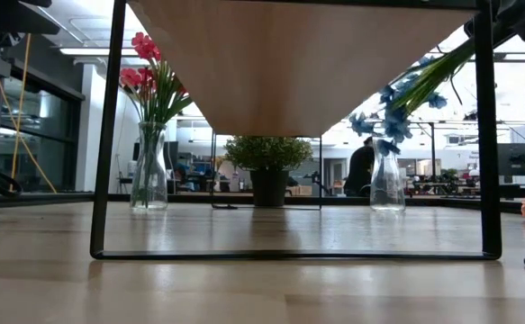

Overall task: Pick and place flowers into a vace then onto a shelf
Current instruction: Put the blue flowers into the right transparent vase

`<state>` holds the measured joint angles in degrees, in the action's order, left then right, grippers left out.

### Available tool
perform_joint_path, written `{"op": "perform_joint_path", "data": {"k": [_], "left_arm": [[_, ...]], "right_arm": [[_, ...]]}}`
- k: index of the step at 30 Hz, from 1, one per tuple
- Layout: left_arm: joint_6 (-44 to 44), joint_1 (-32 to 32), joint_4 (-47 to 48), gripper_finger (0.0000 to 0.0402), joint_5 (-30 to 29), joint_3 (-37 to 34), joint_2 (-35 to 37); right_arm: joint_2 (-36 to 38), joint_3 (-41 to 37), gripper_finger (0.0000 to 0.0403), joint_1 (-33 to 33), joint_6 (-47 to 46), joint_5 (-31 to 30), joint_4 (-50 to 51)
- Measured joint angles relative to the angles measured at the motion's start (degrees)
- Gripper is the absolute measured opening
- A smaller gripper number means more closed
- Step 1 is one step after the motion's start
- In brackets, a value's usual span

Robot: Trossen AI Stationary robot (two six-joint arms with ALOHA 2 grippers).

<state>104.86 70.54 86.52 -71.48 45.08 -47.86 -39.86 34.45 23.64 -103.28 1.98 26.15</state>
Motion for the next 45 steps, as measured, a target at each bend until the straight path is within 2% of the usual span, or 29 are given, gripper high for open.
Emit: {"op": "perform_joint_path", "data": {"k": [5, 15, 26, 35, 45], "left_arm": [[0.0, -0.01, -0.01, 0.025, -0.03, 0.0, -0.01], [0.0, -0.01, -0.27, 0.025, -0.09, 0.01, -0.02], [0.0, 0.0, -0.97, 0.025, -0.41, 0.0, 0.0], [0.0, 0.0, -0.98, 0.025, -1.12, 0.02, 0.0], [0.0, -0.02, -0.98, 0.025, -1.14, 0.0, -0.02]], "right_arm": [[1.85, 0.01, 0.0004, 0.0, 0.85, -0.74, -0.41], [5.25, 0.01, 0.0003, 0.02, 4.28, -6.55, -3.7], [8.1, 0.01, 0.0003, 0.02, 13.67, -18.16, -9.4], [12.37, 0.01, 0.0003, 0.02, 26.61, -30.83, -11.04], [16.91, 0.01, 0.0002, 0.0, 38.6, -41.51, -11.04]]}}
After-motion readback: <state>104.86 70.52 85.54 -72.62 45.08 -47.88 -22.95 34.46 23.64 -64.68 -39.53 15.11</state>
